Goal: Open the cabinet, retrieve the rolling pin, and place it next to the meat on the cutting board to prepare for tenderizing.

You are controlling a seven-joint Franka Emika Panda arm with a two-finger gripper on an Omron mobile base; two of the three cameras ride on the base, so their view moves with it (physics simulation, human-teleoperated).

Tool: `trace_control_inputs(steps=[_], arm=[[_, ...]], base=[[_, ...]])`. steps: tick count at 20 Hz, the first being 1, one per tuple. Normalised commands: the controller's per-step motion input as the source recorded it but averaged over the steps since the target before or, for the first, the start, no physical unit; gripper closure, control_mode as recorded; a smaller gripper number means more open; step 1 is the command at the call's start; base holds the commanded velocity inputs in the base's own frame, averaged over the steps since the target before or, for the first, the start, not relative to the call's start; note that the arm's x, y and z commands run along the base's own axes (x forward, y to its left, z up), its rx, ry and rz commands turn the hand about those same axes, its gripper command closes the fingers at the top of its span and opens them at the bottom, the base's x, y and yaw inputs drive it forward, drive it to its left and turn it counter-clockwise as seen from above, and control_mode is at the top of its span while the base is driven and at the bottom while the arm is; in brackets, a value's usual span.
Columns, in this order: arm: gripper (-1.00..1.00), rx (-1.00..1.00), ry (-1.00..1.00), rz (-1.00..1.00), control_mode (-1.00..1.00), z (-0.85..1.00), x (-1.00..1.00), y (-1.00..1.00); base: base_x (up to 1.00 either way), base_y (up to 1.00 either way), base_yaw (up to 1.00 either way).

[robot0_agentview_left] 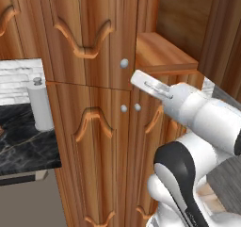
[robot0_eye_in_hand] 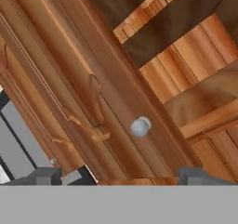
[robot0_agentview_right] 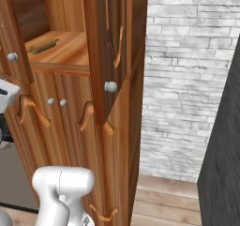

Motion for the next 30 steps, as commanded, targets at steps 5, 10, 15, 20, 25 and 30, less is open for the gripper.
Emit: trace_control_inputs(steps=[5, 10, 15, 20, 25, 30], arm=[[-1.0, 0.24, 0.08, 0.01, -1.0, 0.0, 0.01, -0.75], [-1.0, 0.24, 0.15, 0.0, -1.0, 0.0, 0.25, -0.56], [-1.0, 0.14, 0.16, 0.0, -1.0, -0.03, 0.44, -0.19], [-1.0, 0.01, 0.08, 0.03, -1.0, -0.23, 0.09, 0.0], [-1.0, 0.0, 0.08, 0.03, -1.0, -0.16, 0.3, 0.0], [-1.0, 0.0, 0.06, 0.0, -1.0, -0.07, 0.42, 0.01]], base=[[0.0, 0.0, 0.0], [0.0, 0.0, 0.0], [0.0, 0.0, 0.0], [0.0, 0.0, 0.0], [0.0, 0.0, 0.0], [0.0, 0.0, 0.0]])
